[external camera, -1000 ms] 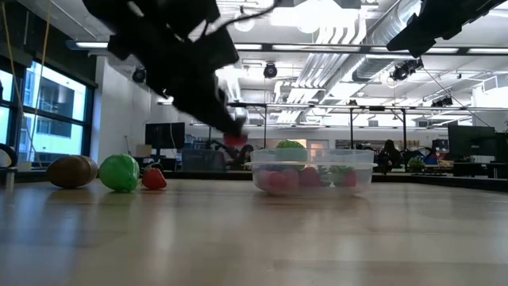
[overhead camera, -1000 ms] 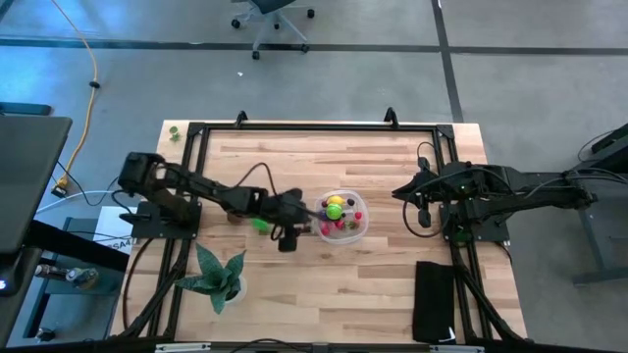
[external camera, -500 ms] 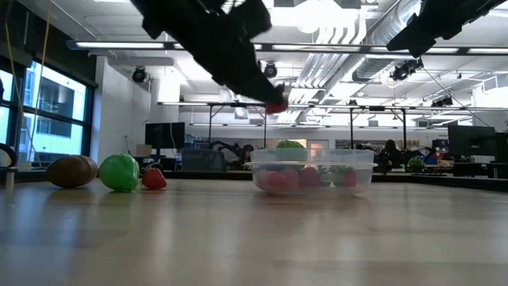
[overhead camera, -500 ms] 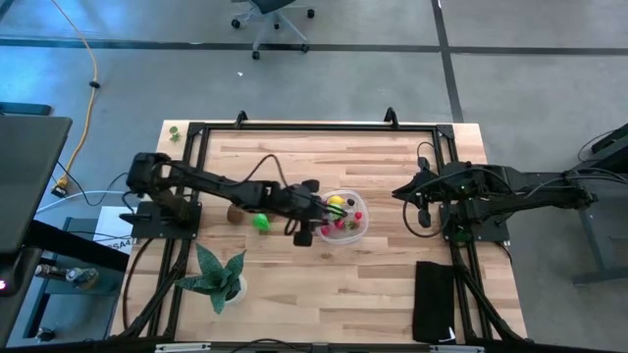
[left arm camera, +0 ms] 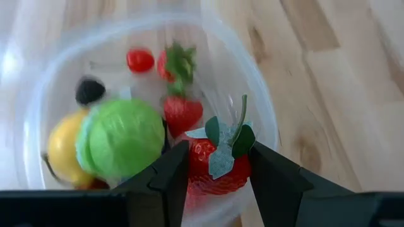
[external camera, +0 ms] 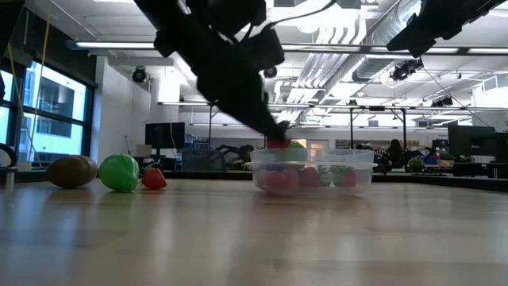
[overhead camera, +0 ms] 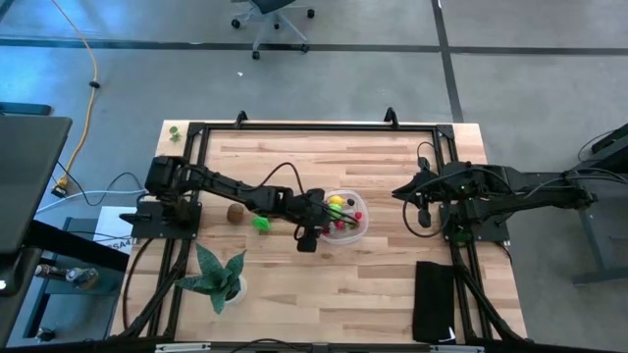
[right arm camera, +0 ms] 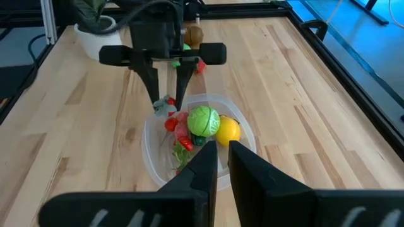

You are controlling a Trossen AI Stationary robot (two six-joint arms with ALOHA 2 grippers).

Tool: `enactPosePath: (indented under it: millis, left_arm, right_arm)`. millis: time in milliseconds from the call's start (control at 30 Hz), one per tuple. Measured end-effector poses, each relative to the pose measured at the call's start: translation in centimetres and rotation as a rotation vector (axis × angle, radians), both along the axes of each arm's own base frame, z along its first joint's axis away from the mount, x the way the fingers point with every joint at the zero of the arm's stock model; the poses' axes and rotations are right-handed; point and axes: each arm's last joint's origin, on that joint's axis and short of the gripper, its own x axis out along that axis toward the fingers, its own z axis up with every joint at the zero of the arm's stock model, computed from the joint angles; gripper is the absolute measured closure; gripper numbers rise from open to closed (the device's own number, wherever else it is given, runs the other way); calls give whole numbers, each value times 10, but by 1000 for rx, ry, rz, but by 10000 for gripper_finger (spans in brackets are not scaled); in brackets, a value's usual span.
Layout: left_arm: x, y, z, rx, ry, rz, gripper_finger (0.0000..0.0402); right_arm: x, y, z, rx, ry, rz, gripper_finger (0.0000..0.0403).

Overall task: Pick and placing Produce into tupperware
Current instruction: Put the red strawberry into the transparent container

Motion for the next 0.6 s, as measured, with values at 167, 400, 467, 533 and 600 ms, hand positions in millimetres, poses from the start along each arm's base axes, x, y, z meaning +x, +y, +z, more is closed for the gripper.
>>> enactPosePath:
  millis: [167,400,467,533,600]
  left_arm:
    - [-1,0,-2,-7,15,6,259]
    - [-1,0,-3,-6,18,6,259]
    - [0,0,-3,-5,11,7,259]
    - [0,0,-2,-3,3,8,258]
    - [1,0,-1,-1,-9,6,258]
  right_arm:
    - [0,0,0,0,-1,0,373]
    - [0,0,0,0,-1,0,373]
    - [0,0,0,0,-1,0,373]
    - [0,0,0,0,-1,0,373]
    - [0,0,0,0,0,0,373]
